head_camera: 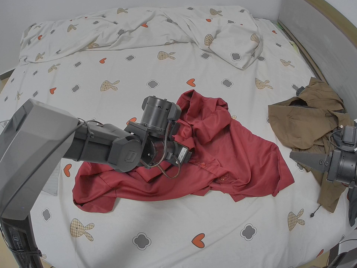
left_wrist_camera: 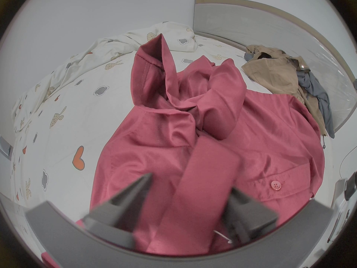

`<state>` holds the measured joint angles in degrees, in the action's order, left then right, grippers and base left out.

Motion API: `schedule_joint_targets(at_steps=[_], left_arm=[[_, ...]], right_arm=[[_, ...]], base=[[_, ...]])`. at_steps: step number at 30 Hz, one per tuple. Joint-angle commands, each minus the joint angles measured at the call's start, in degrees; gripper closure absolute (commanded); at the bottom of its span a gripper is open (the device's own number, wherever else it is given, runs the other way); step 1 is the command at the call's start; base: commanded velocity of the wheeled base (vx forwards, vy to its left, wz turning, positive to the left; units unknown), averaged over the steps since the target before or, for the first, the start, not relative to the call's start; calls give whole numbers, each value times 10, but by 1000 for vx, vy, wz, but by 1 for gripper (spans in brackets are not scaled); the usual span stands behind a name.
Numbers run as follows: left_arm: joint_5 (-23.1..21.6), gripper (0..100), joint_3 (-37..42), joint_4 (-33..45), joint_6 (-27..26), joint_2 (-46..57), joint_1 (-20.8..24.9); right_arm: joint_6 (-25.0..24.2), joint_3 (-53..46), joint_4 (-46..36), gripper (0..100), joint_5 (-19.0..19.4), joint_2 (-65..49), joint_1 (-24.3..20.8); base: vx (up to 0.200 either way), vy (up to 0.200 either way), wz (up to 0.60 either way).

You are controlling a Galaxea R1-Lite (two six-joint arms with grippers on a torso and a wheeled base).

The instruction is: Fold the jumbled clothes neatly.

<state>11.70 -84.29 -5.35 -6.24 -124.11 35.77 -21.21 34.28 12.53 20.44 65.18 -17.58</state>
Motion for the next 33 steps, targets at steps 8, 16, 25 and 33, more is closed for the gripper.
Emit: schedule_joint_targets(at_steps=[8, 16, 25, 33], left_arm=[[1, 100, 7, -1, 4, 30, -13], [1, 100, -22, -1, 4, 75, -105], [2, 100, -111, 12, 4, 74, -217], [2, 100, -158, 45, 11, 52, -262]], right_arm=[[0, -2, 0, 0, 0, 1, -1], [0, -3, 0, 0, 0, 4, -1], [0, -4, -1, 0, 0, 7, -1], [0, -4, -1, 0, 0, 9, -1]], base=[[0, 0, 0], [0, 0, 0], [0, 0, 0], [0, 0, 0]])
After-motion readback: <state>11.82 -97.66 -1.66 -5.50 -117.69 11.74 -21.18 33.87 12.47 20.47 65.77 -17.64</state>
